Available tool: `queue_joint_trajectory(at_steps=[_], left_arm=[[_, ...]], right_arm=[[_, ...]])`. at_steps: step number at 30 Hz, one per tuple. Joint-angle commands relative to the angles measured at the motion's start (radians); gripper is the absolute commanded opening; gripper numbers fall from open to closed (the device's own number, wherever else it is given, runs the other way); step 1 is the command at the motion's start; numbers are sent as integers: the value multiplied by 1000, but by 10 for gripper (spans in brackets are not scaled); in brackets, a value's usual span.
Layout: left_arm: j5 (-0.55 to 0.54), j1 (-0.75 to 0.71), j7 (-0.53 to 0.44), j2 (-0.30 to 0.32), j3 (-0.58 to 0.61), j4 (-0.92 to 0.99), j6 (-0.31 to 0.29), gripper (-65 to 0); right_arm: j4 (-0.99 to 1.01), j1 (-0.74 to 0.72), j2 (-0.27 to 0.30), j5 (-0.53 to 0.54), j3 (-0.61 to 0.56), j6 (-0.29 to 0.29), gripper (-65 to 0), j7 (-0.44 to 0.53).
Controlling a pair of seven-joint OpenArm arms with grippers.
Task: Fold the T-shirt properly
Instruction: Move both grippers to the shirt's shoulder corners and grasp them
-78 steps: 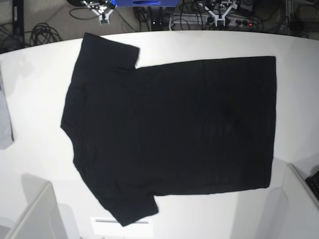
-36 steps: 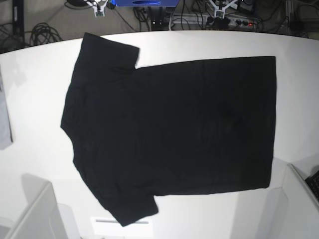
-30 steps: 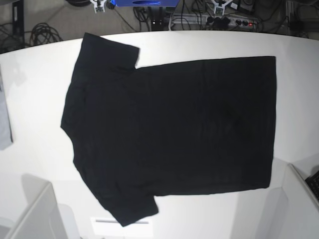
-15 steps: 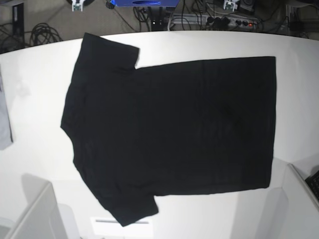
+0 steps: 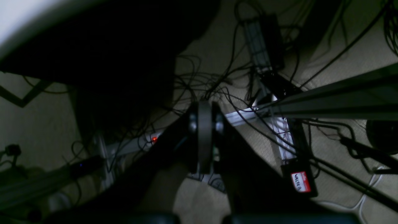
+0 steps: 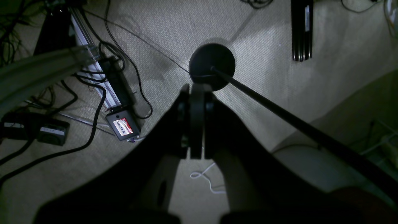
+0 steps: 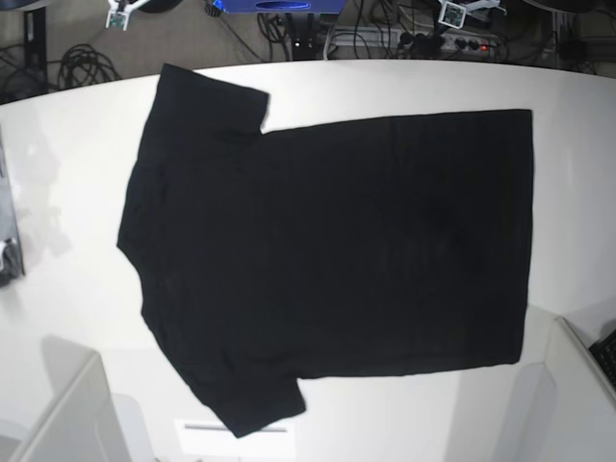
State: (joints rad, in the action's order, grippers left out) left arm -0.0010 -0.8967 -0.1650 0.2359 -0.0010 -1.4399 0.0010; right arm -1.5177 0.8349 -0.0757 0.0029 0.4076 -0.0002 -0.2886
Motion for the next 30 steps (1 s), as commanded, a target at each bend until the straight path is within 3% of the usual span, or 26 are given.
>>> queue_joint_trajectory(at_steps=[1,10,18,26,30], left_arm=[[0,-26,-25,10,-1,-42,4,-650],[-1,-163,-25,70,-1,-385,9,-650],[0,-186,-28,72,-35,-480,9,-650],[-1,-143,-25,69,-64,-479,9,-650],[-24,-137,-25,69,-64,-477,9,-650]], right_arm=[[-47,13,6,-1,23,-5,-650,2],[-376,10,-22,-1,70,-5,-650,-137],[-479,-68,-32,6,61,-1,-650,-143],[-488,-119,-26,276,70,245,-648,-157],[-487,-174,-3,401,72,325,-462,-277]])
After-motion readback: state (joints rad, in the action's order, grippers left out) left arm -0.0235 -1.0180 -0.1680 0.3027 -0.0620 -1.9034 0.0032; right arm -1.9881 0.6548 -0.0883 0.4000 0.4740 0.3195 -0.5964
